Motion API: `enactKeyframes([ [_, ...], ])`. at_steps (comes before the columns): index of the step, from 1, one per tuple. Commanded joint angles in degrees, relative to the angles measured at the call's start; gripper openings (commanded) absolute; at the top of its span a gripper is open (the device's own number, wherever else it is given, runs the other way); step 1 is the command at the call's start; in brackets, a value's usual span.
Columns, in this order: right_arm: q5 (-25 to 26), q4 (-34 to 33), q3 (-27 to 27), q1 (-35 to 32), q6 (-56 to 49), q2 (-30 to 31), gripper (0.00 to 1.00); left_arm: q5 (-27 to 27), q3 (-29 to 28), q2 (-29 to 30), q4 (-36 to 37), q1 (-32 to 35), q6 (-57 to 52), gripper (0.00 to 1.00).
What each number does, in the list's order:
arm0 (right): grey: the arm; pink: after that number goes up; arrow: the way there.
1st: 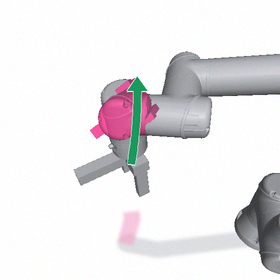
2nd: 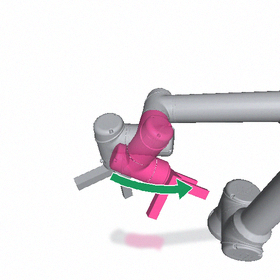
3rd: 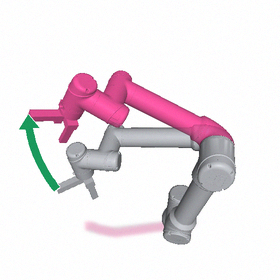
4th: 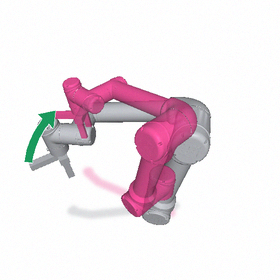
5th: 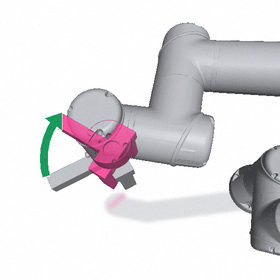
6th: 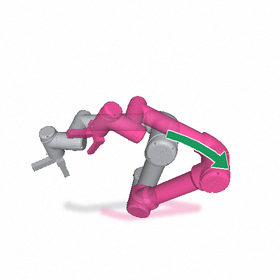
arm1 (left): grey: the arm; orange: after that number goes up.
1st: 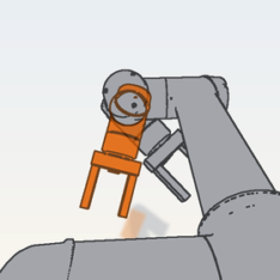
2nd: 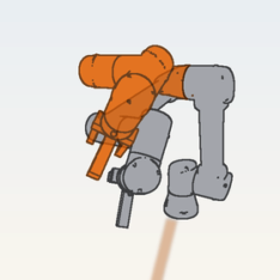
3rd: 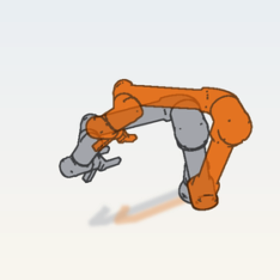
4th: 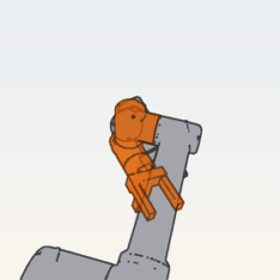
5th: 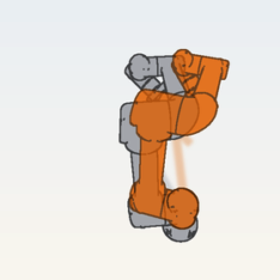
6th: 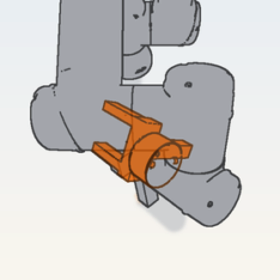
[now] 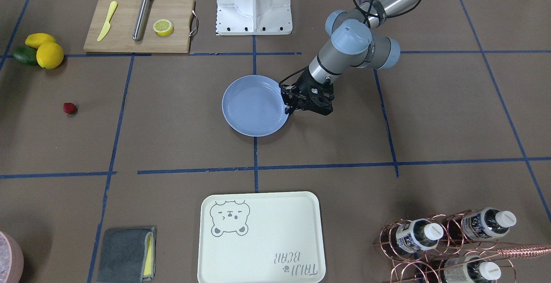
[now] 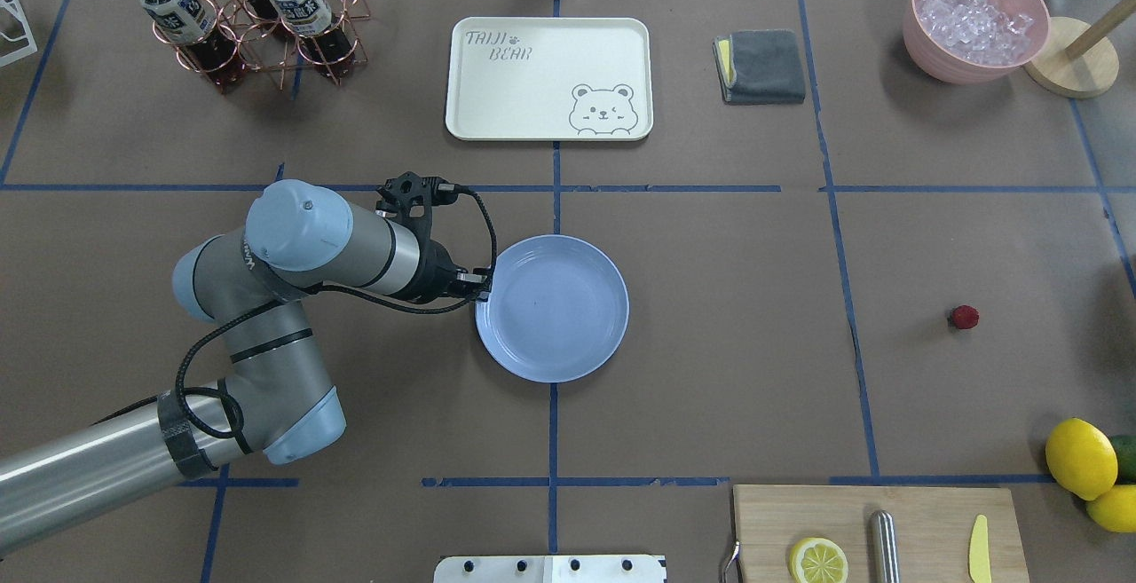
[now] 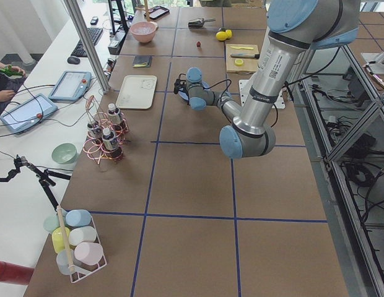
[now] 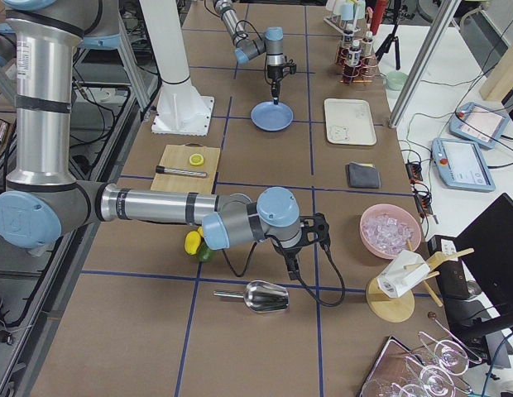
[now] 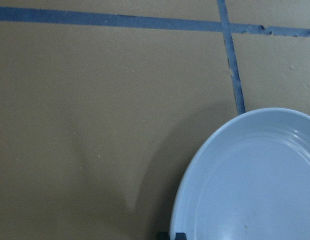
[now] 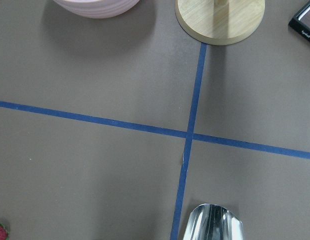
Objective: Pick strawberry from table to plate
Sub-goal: 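Release the plate and withdraw the left arm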
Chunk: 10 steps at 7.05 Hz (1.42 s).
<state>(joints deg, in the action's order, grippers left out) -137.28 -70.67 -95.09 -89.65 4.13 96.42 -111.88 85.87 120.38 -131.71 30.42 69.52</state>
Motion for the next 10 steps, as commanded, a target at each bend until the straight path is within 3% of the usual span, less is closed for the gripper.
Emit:
enactKeyframes([
  [1,0.0,0.0,-0.18,0.0,0.0,-0.09,1.0,0.0,0.09,-0.05,-0.04,-0.01,-0.26,0.95],
  [3,0.0,0.18,-1.31,0.09,-0.09,-0.7,1.0,-2.35,2.87,-2.59,4.31,4.7,-5.14,1.0],
  [5,0.0,0.18,-4.21,1.74,0.08,-2.36,1.0,-3.69,14.62,-5.4,25.77,14.7,-27.66,1.0],
  [6,-0.09,0.26,-4.4,1.84,0.0,-2.55,1.0,-3.78,17.11,-6.02,35.11,22.85,-42.91,1.0],
  [7,-0.26,0.09,-4.83,2.37,0.17,-2.46,1.0,-6.65,17.14,-7.94,39.46,32.42,-56.81,1.0],
  [8,-0.35,-0.08,-6.06,3.59,1.57,-2.55,1.0,-13.9,14.79,-10.31,43.08,42.69,-64.61,1.0],
  [10,-0.35,-0.44,-10.45,7.36,7.97,-2.11,1.0,-15.91,9.62,-16.55,47.23,53.03,-70.12,1.0],
])
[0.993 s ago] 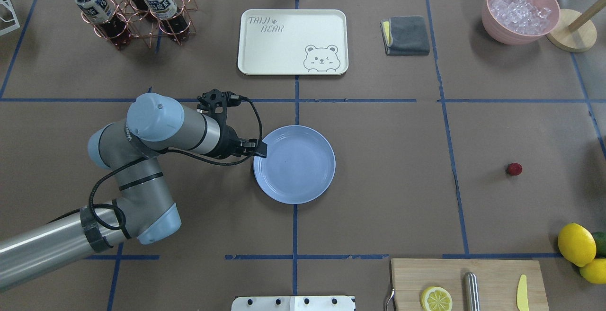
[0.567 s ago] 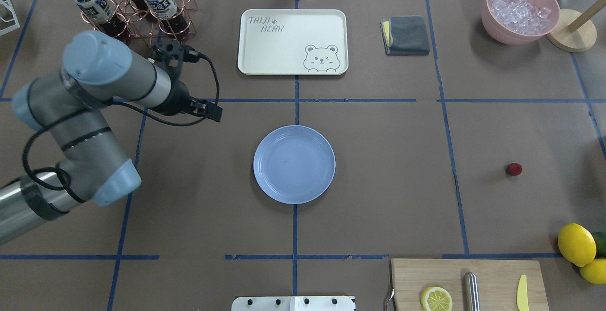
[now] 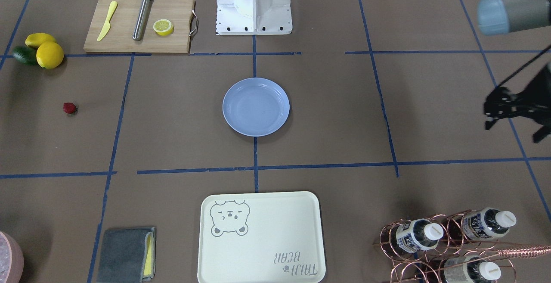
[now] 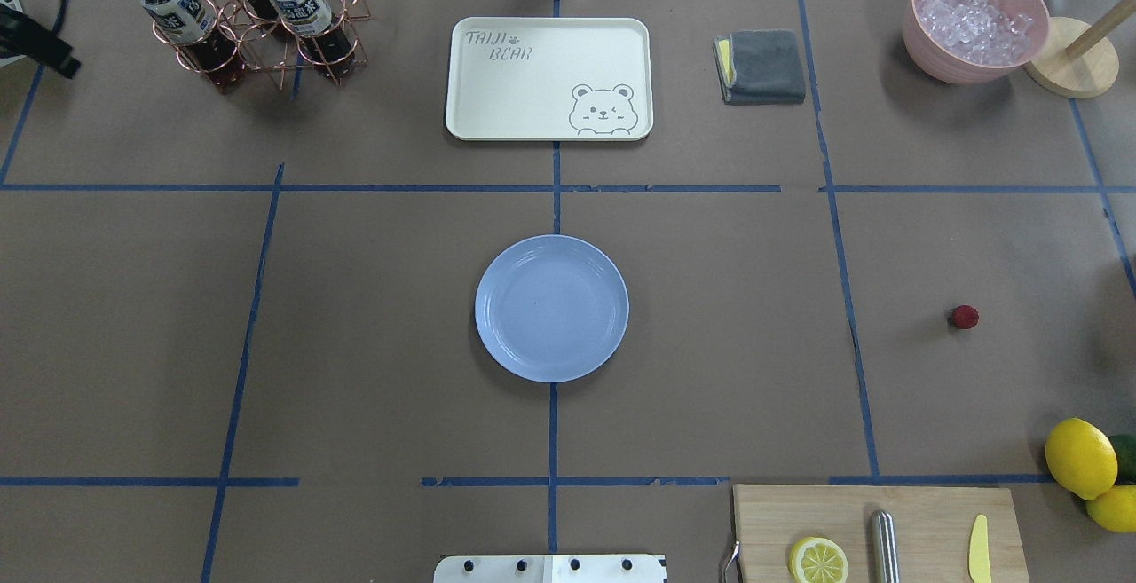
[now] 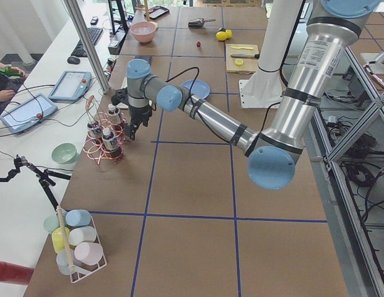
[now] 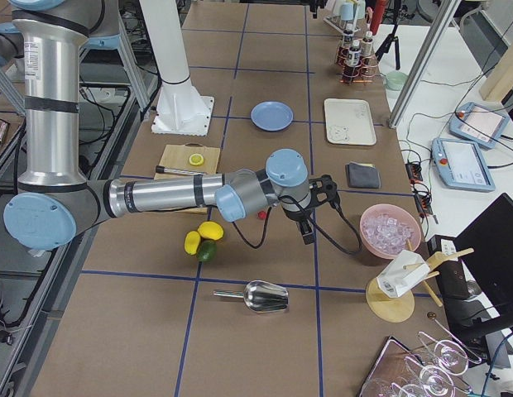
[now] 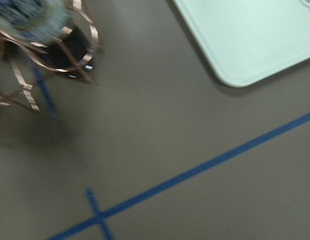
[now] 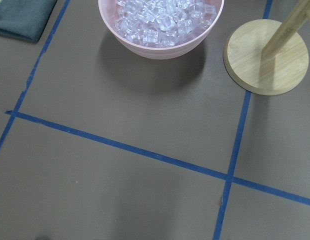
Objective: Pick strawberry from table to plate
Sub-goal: 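Release the plate and withdraw the left arm, then move the right gripper down onto the red strawberry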
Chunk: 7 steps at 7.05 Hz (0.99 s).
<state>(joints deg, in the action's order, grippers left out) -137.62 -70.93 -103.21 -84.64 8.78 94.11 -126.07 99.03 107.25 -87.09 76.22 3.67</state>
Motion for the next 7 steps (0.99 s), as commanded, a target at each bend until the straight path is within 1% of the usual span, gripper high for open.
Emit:
enactKeyframes([
  [1,0.15,-0.26,-4.0,4.98,6.83,0.03,1.0,-1.89,-6.28,-5.54,2.97,13.19,-12.9,1.0],
  [2,0.33,-0.44,-5.67,7.71,10.52,-0.24,1.0,-1.89,-6.83,-6.78,8.72,15.25,-17.77,1.0],
  [3,0.85,-0.61,-7.51,10.6,14.64,-0.33,1.0,-2.24,-5.18,-10.36,11.13,17.71,-18.61,1.0],
  [4,1.9,-0.7,-8.57,13.77,18.69,-0.5,1.0,-4.6,-1.95,-16.05,9.5,19.74,-20.79,1.0],
  [5,5.39,-0.79,-8.93,17.71,22.03,-1.2,1.0,-7.66,-1.22,-18.72,7.66,19.76,-20.72,1.0],
  [6,9.0,-3.05,-9.02,21.49,24.68,-1.99,1.0,-8.48,-1.12,-18.66,7.46,19.76,-20.38,1.0],
  [7,14.34,-8.47,-9.2,24.32,25.23,-5.22,1.0,-8.49,-1.03,-18.75,7.46,19.76,-20.46,1.0],
])
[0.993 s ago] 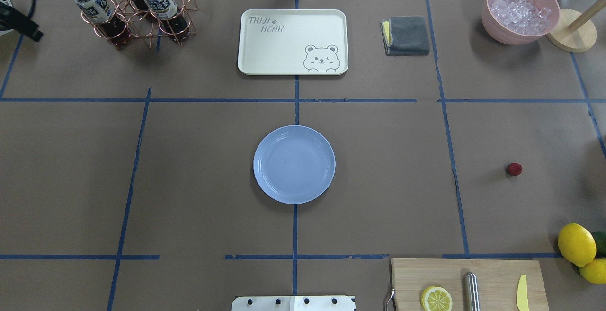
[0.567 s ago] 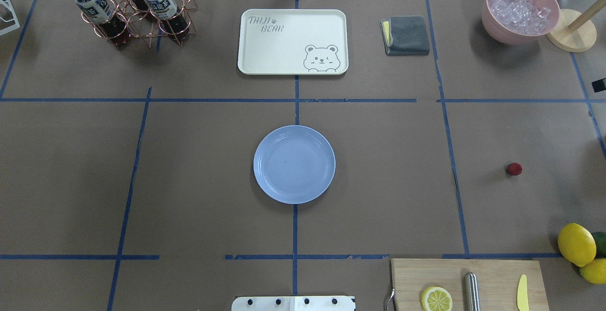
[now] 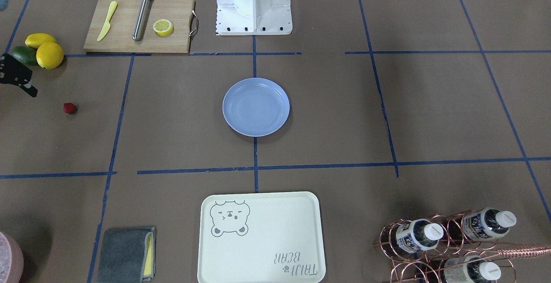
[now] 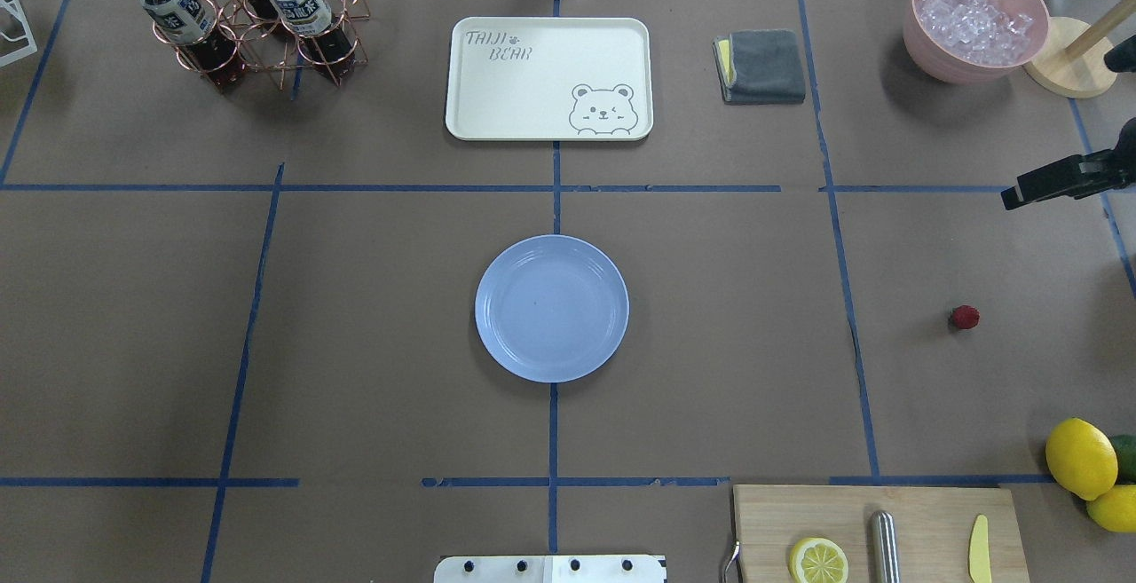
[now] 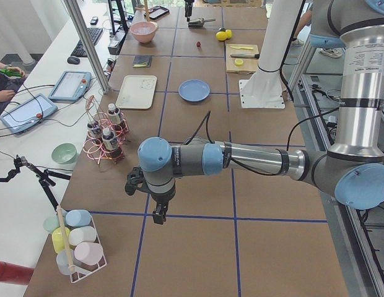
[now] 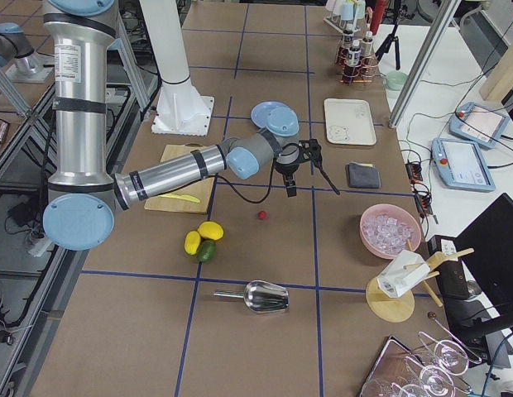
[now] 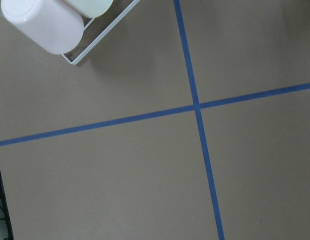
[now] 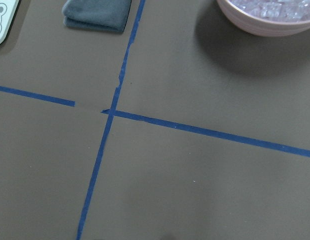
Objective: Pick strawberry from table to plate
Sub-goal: 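Move the right gripper down onto the red strawberry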
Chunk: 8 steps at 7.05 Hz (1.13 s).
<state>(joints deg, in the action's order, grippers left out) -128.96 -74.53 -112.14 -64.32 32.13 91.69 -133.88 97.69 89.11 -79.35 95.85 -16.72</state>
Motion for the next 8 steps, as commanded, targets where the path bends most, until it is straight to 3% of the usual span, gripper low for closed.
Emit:
enactKeyframes([
  [1,7.3,-5.1,-0.01,6.98,4.49,-2.31,1.0,-0.77,0.48,-0.43,-0.28,0.12,-0.07,1.0],
  [4,14.51,2.25,1.91,14.37,11.69,1.12,1.0,-0.68,0.92,-0.25,-1.51,0.12,-0.25,1.0],
  [6,15.22,15.57,5.34,15.53,11.99,7.33,0.99,-0.68,0.92,-0.25,-1.86,0.12,-0.33,1.0],
  [8,15.23,18.89,6.4,16.67,12.16,9.29,0.98,-0.77,0.92,-0.25,-1.86,0.12,-0.33,1.0],
])
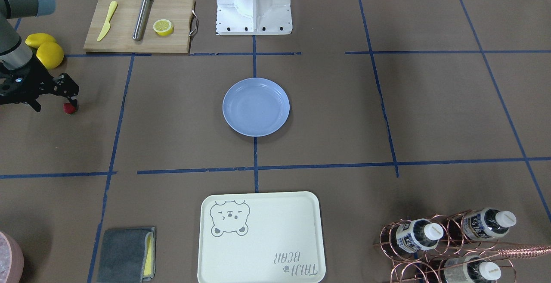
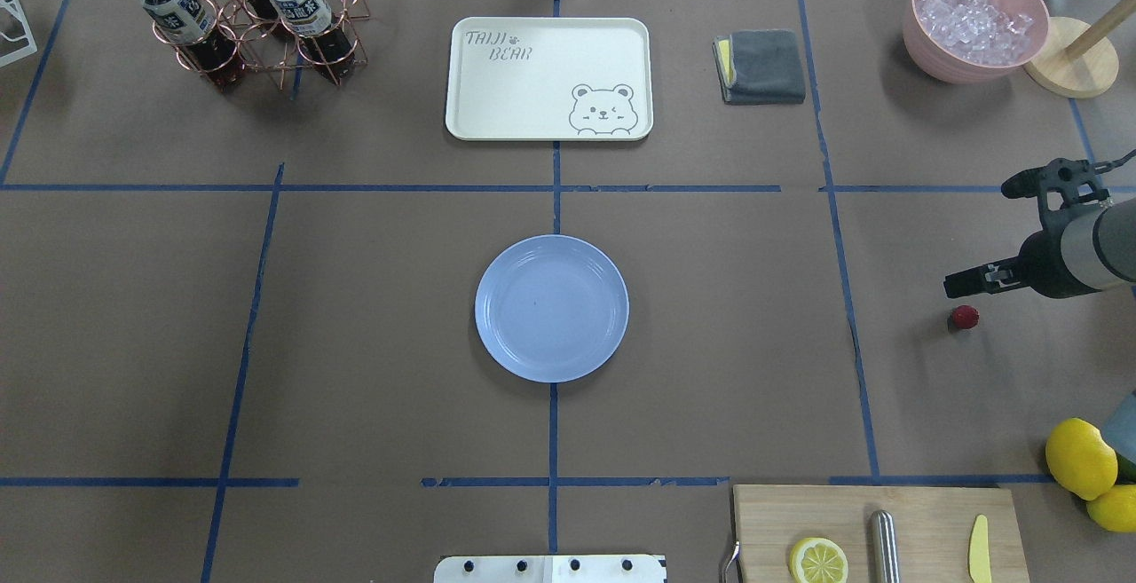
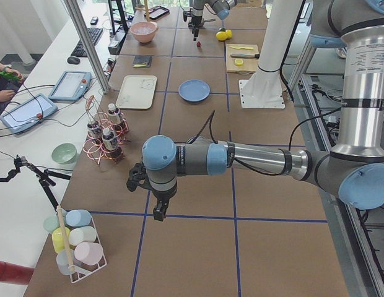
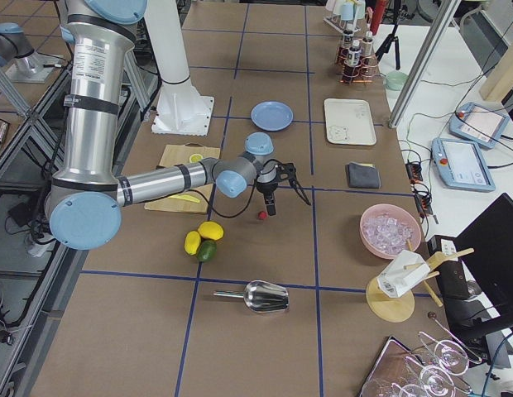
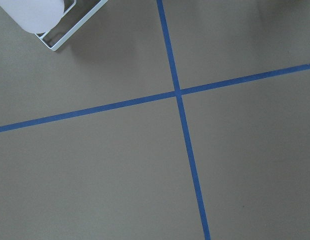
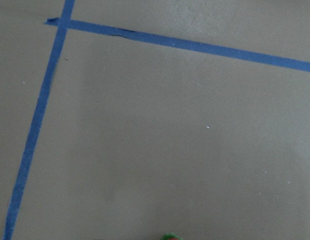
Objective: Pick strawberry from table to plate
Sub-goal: 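Move the right gripper down onto the red strawberry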
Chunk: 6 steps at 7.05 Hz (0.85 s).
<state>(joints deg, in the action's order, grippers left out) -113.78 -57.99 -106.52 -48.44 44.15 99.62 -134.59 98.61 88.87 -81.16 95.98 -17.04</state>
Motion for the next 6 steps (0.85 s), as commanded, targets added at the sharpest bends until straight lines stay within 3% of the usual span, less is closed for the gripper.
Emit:
enactKeyframes([
  [1,0.05,2.44,0.97,2.02,0.49,1.45,0.98,0.02,0.0,-0.1,-0.05,0.0,-0.01,1.0],
  [6,4.7,5.17,2.8,4.49,4.01,1.02,0.8,0.03,0.44,-0.19,-0.05,0.0,-0.1,1.0],
])
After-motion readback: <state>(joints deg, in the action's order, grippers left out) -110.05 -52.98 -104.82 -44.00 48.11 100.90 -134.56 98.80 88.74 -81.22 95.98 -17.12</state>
